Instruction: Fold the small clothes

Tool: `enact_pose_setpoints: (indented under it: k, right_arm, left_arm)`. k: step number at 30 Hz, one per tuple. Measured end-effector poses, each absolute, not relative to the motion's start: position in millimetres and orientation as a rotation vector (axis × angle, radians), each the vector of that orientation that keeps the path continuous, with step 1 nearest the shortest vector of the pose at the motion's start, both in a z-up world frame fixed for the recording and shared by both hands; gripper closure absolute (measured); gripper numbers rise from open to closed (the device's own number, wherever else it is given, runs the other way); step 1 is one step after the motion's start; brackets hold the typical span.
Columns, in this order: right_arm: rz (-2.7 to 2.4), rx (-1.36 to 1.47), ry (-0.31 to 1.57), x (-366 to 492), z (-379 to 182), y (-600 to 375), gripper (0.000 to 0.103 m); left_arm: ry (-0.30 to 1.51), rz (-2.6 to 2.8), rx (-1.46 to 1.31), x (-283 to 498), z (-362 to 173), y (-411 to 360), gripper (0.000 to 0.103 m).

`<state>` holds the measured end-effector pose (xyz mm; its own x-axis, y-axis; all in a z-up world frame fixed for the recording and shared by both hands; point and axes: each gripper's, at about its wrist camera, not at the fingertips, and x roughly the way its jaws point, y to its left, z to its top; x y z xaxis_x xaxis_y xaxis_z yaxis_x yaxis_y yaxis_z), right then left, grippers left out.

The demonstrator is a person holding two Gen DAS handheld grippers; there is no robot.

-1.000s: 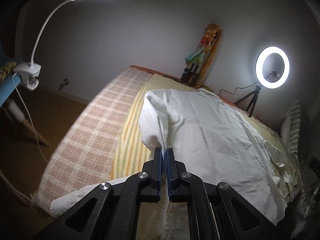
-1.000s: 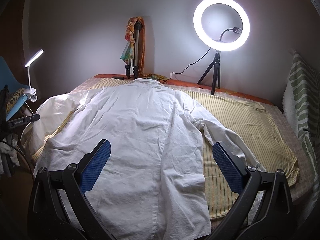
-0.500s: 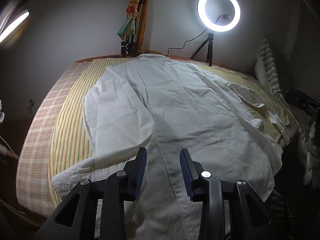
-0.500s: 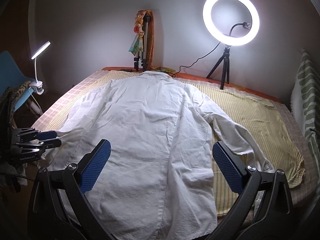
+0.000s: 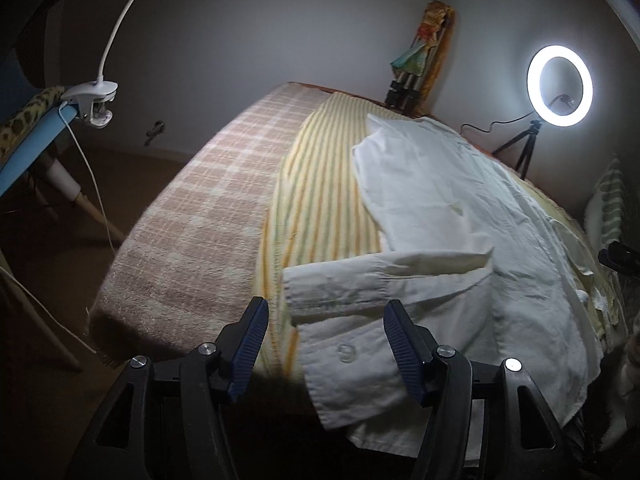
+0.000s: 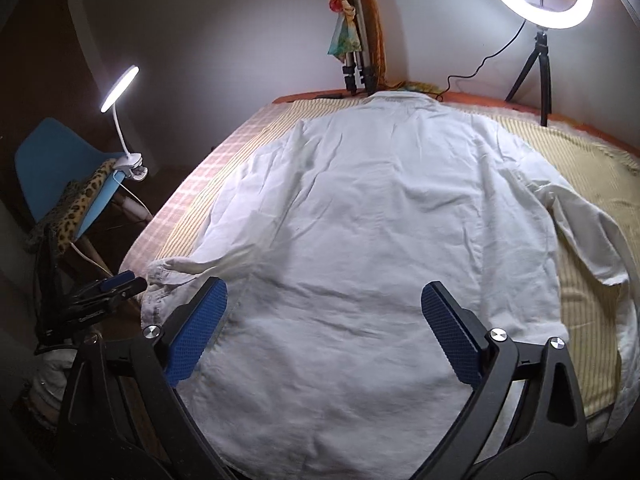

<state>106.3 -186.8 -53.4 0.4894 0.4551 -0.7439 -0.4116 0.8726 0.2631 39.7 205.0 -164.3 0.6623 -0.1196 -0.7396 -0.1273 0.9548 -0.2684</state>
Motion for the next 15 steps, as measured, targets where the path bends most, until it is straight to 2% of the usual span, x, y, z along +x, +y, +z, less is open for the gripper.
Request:
enact_pose_setpoints:
  k: [2,4,6,8,9,15]
  right_arm:
    - [0.537,0.067,0.945,106.5,-60.0,-180.2,0.003]
    - [0.537,0.069,0.961,105.4,-64.2,-177.1,0.003]
    - [0.533,0.061,0.972,104.5,-67.8,-175.0,0.003]
    - [0.527,0.052,0.985,104.2,-70.8,-174.7,0.003]
    - [0.523,0.049,0.992,104.7,-72.9,-174.1,0.003]
    - [0.527,0.059,1.022,110.5,-79.5,-173.5,0.004]
  left_arm:
    - [0.856,0.014,-0.32,46.1,-172.8,210.4,0.044]
    - [0.865,0.004,-0.314,51.7,-178.9,209.8,0.052]
    - [0.863,-0.018,-0.29,52.8,-181.3,204.7,0.078]
    - [0.852,-0.035,-0.254,52.6,-182.0,198.1,0.086]
    - [0.847,-0.046,-0.24,52.1,-181.3,195.4,0.098]
    - [0.775,-0.087,-0.252,36.0,-157.1,194.0,0.102]
